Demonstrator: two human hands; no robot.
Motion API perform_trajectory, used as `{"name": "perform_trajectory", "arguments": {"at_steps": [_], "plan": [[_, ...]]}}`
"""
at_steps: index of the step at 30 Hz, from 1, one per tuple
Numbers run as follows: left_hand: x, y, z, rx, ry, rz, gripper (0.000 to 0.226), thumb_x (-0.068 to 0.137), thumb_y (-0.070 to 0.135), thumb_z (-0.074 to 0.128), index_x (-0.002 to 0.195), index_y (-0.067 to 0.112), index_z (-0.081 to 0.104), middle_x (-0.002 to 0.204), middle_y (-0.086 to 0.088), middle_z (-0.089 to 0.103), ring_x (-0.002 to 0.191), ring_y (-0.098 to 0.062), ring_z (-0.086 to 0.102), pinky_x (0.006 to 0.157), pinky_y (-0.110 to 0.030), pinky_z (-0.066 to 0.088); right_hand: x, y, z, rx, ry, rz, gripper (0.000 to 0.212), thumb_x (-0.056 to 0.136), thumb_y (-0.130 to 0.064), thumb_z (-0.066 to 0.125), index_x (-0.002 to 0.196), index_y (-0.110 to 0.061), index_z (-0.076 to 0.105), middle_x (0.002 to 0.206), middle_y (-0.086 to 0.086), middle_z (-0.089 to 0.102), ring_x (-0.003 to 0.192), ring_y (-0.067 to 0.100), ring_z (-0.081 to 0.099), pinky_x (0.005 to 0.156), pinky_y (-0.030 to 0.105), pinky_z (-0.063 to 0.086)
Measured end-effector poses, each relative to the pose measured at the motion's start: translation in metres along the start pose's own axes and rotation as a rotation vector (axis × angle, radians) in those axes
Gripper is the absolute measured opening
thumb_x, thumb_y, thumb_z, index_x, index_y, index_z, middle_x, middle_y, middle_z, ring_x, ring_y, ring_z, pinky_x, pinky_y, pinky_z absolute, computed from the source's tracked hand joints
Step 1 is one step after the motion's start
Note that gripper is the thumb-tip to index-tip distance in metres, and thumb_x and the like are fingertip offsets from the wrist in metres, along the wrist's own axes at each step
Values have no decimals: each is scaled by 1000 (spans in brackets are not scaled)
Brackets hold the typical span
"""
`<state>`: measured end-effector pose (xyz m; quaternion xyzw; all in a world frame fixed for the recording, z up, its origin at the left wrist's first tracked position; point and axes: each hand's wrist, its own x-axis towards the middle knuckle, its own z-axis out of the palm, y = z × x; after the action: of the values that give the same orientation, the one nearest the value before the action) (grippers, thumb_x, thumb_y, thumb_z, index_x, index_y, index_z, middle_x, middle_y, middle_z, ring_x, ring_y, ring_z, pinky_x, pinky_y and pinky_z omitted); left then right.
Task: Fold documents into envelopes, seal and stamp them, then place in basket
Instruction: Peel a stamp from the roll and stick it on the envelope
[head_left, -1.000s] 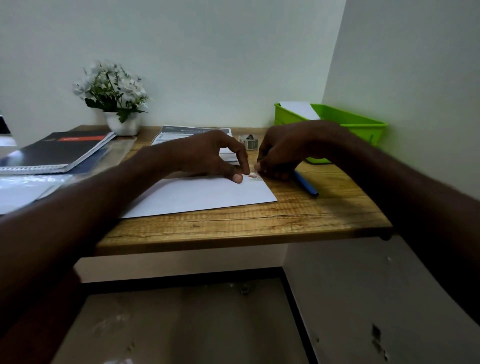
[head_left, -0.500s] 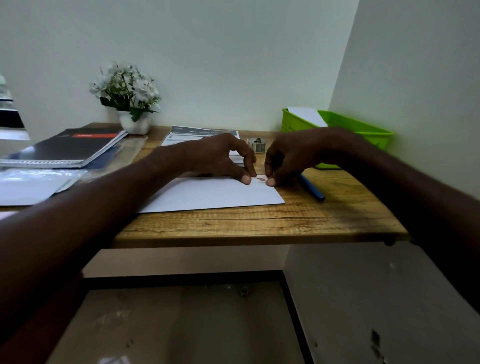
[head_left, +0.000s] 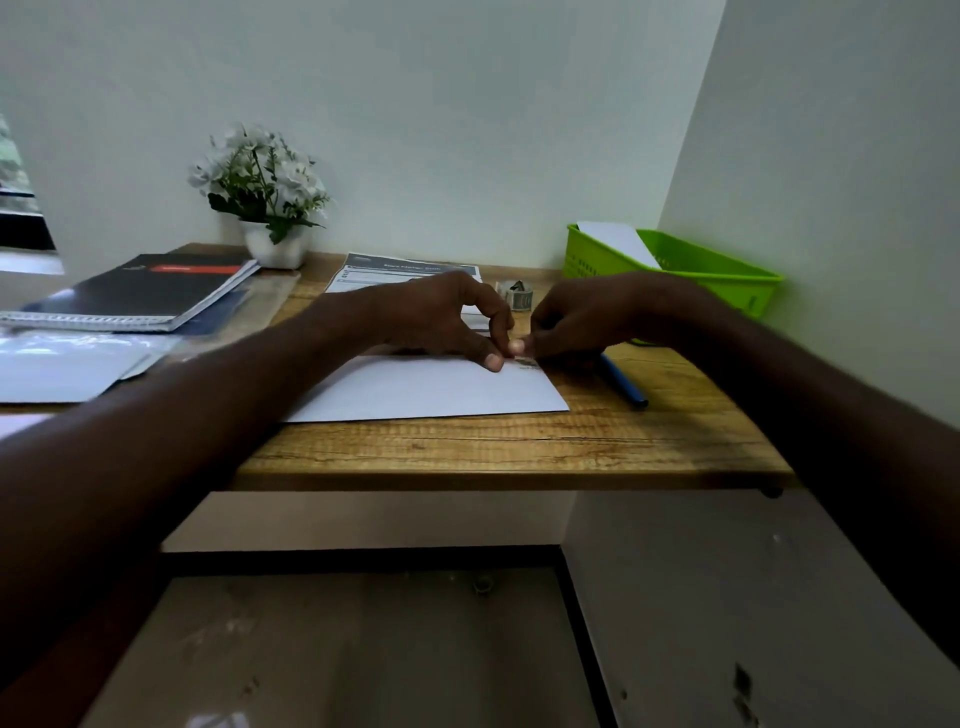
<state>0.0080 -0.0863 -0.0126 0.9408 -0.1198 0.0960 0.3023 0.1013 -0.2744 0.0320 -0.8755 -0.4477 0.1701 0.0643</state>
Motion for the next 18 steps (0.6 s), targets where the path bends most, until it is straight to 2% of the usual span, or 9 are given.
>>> {"name": "perform_trajectory", "arguments": {"at_steps": [4, 6, 8, 12, 14, 18], "plan": [[0, 0, 0, 12, -1, -10, 24, 76, 25, 89, 95, 13, 79, 122, -2, 71, 121, -12, 62, 112, -30, 38, 1, -5, 5, -182, 54, -39, 32, 93, -51, 68, 87, -20, 65, 86, -2, 64, 82, 15, 61, 71, 30, 49], [0, 0, 1, 6, 0, -16, 25, 75, 30, 89, 94, 16, 79, 122, -1, 71, 121, -13, 61, 113, -32, 37, -3, -3, 0, -114, -20, -45, 29, 89, -47, 74, 92, -19, 66, 88, -2, 66, 82, 14, 61, 77, 31, 51], [0, 1, 1, 0, -5, -5, 26, 73, 35, 88, 93, 19, 80, 121, -1, 71, 121, -13, 61, 114, -34, 37, -6, 2, -4, -34, -85, -56, 27, 85, -41, 80, 92, -19, 68, 88, -2, 68, 82, 14, 63, 75, 31, 52], [0, 0, 0, 12, -7, -2, 24, 77, 26, 88, 96, 15, 80, 122, -1, 71, 122, -13, 61, 116, -34, 37, 1, 10, -4, 111, -40, -40, 21, 92, -32, 75, 96, -13, 69, 80, -1, 67, 70, 12, 62, 64, 25, 51], [0, 0, 0, 10, -5, -4, 25, 77, 26, 88, 97, 14, 80, 122, -1, 71, 121, -14, 62, 116, -36, 37, 2, 11, -4, 77, -39, -52, 15, 90, -26, 78, 95, -15, 70, 80, -2, 68, 69, 11, 62, 63, 25, 51], [-1, 1, 0, 3, -6, -3, 28, 75, 32, 88, 96, 16, 80, 119, -2, 72, 121, -17, 63, 117, -42, 38, -1, 8, -10, 39, -113, -41, 13, 89, -13, 78, 99, -17, 69, 97, 5, 70, 80, 13, 65, 71, 27, 54]]}}
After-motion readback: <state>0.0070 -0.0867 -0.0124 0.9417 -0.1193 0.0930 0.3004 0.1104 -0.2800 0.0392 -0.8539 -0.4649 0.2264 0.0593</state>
